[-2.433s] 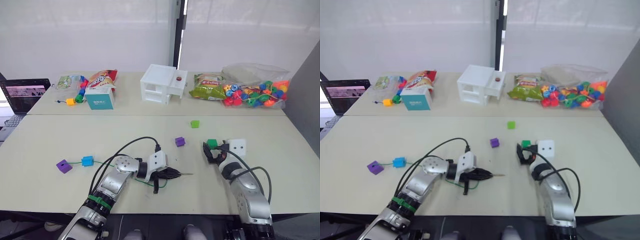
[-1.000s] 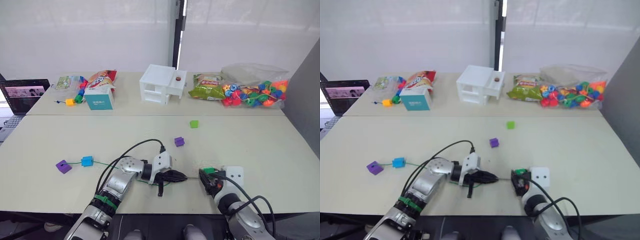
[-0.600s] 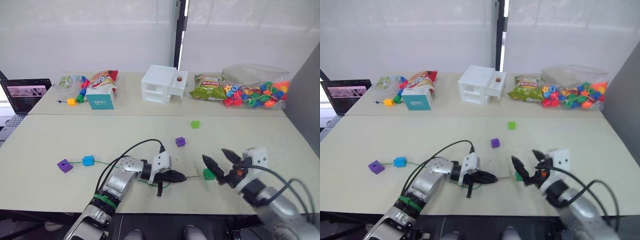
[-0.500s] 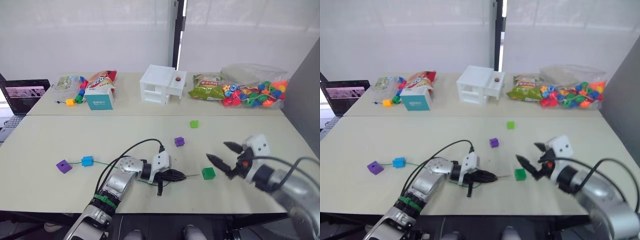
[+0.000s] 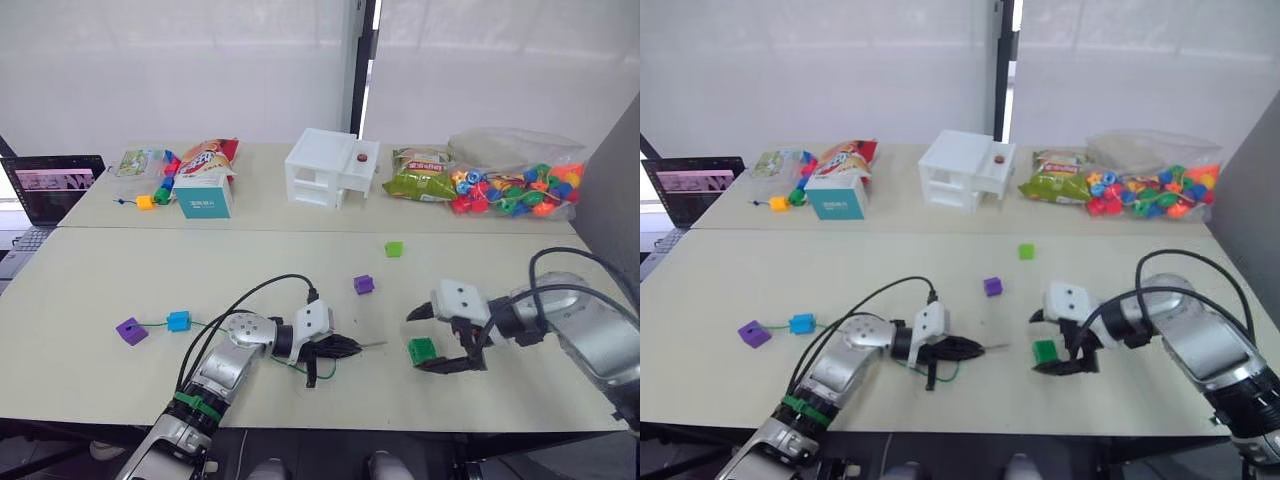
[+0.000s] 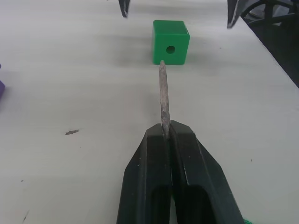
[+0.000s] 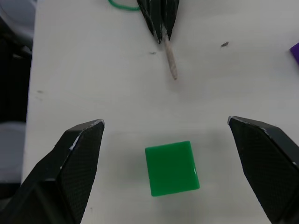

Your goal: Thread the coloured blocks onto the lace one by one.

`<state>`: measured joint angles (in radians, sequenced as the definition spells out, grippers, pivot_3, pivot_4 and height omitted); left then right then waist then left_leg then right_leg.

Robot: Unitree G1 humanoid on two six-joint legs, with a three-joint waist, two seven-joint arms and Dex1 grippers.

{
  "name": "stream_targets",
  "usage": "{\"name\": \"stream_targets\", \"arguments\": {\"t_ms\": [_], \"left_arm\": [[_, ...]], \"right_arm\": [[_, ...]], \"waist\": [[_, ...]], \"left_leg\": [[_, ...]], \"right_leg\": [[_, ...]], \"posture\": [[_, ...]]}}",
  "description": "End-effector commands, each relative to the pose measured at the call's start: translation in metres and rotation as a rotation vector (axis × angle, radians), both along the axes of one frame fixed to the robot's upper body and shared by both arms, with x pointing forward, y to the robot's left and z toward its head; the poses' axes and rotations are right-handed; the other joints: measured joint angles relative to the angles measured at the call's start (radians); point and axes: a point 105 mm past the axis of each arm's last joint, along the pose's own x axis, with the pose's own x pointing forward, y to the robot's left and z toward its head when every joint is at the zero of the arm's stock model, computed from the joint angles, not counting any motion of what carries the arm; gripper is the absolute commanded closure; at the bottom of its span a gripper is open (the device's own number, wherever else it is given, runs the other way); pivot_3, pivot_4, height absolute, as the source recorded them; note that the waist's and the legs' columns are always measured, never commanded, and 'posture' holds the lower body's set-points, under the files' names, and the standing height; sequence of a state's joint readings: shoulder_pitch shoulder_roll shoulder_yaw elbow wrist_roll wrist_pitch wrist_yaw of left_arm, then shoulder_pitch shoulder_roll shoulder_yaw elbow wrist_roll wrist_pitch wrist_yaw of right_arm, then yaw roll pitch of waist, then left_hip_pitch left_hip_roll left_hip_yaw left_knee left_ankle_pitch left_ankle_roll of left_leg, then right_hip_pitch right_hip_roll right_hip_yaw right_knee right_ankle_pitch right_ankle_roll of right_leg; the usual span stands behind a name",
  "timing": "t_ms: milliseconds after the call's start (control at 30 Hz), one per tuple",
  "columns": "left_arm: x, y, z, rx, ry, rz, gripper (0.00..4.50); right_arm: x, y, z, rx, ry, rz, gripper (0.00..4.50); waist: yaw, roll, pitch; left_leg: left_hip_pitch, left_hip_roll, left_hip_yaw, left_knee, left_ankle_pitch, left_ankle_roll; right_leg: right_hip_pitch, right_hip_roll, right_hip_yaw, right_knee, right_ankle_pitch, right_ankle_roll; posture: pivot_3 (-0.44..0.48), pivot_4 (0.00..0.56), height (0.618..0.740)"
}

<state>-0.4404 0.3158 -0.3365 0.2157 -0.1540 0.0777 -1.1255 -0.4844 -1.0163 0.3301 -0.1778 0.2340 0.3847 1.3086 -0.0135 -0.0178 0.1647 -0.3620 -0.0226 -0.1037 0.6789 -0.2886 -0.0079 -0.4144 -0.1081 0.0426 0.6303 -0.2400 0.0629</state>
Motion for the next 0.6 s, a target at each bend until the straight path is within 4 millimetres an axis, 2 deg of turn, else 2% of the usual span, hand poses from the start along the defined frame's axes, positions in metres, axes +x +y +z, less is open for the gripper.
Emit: {"name": "stream_targets", "arguments": {"t_ms": [33, 100, 300, 500, 600], "left_arm": [[-0.004, -0.005, 0.008, -0.026, -0.022, 0.003, 4.50], [-0.004, -0.005, 0.008, -0.029, -0.022, 0.010, 4.50], [-0.005, -0.005, 0.008, -0.025, -0.015, 0.012, 4.50], [-0.005, -0.006, 0.007, -0.021, -0.013, 0.006, 4.50], [-0.005, -0.007, 0.006, -0.020, -0.012, 0.001, 4.50]], "right_arm": [[0.003, 0.002, -0.004, -0.060, -0.031, 0.065, 0.03], [0.005, 0.002, -0.008, -0.084, -0.042, 0.085, 0.03], [0.006, -0.002, -0.013, -0.142, -0.033, 0.088, 0.03], [0.010, -0.010, -0.004, -0.152, -0.047, 0.045, 0.03], [0.010, -0.002, -0.003, -0.100, -0.056, 0.039, 0.03]], "waist": [[0.000, 0.000, 0.000], [0.001, 0.000, 0.000], [0.001, 0.000, 0.000], [0.001, 0.000, 0.000], [0.001, 0.000, 0.000]], "left_leg": [[-0.001, 0.000, 0.000, 0.000, 0.000, 0.000], [-0.006, 0.000, 0.000, 0.001, 0.001, -0.002], [-0.007, 0.000, 0.000, 0.001, 0.001, -0.002], [-0.007, 0.000, 0.000, 0.001, 0.001, -0.002], [-0.007, 0.000, 0.000, 0.001, 0.001, -0.002]], "right_leg": [[-0.002, 0.000, 0.000, 0.001, 0.000, 0.000], [-0.007, 0.000, 0.000, 0.003, 0.000, 0.000], [-0.008, 0.000, 0.000, 0.002, 0.001, 0.000], [-0.008, 0.000, 0.000, 0.002, 0.001, 0.000], [-0.008, 0.000, 0.000, 0.002, 0.001, 0.000]], "posture": [[0.000, 0.150, 0.740], [0.000, 0.150, 0.740], [0.000, 0.150, 0.740], [0.000, 0.150, 0.740], [0.000, 0.150, 0.740]]}}
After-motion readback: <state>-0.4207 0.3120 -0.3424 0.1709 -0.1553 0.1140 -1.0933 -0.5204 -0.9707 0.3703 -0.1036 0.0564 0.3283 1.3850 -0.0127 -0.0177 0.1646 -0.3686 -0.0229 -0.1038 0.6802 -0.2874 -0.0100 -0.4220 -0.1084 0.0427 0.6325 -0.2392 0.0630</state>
